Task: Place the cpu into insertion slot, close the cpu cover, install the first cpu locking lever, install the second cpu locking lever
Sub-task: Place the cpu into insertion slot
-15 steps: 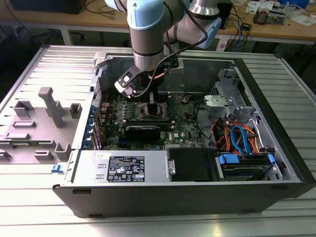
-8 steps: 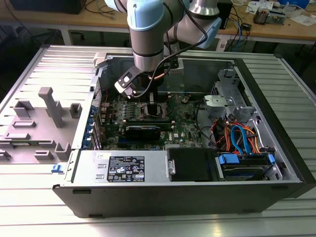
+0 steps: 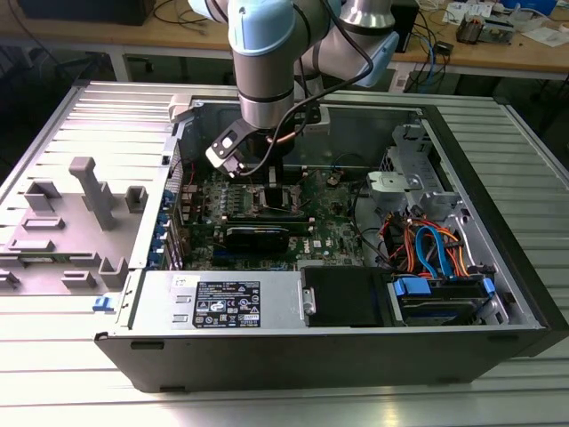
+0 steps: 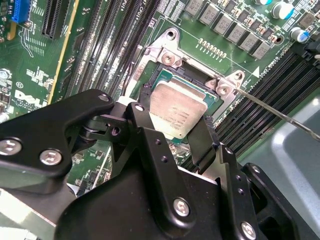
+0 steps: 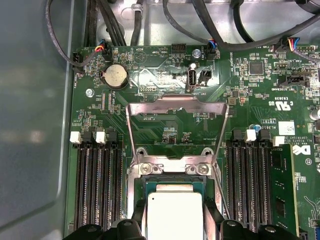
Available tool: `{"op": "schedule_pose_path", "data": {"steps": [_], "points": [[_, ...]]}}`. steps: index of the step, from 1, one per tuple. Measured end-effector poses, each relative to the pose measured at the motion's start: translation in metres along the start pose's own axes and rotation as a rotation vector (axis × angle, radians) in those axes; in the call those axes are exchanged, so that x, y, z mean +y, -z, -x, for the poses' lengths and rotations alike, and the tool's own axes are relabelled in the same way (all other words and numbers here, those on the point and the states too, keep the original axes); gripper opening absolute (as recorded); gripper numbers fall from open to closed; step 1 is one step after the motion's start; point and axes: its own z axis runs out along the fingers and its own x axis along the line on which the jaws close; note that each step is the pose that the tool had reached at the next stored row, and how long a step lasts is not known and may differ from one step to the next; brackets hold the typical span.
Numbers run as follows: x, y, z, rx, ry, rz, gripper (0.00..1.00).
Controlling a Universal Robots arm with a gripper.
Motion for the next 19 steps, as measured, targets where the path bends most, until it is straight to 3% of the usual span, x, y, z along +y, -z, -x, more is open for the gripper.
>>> {"op": "schedule_pose_path", "data": {"steps": [6, 19], "points": [[0.0004, 0.0001, 0.0003, -0.0047, 0.0, -0.0001, 0.54], [0.0008, -0.0016, -0.0008, -0.0045, -0.001, -0.0001, 0.54]]}}
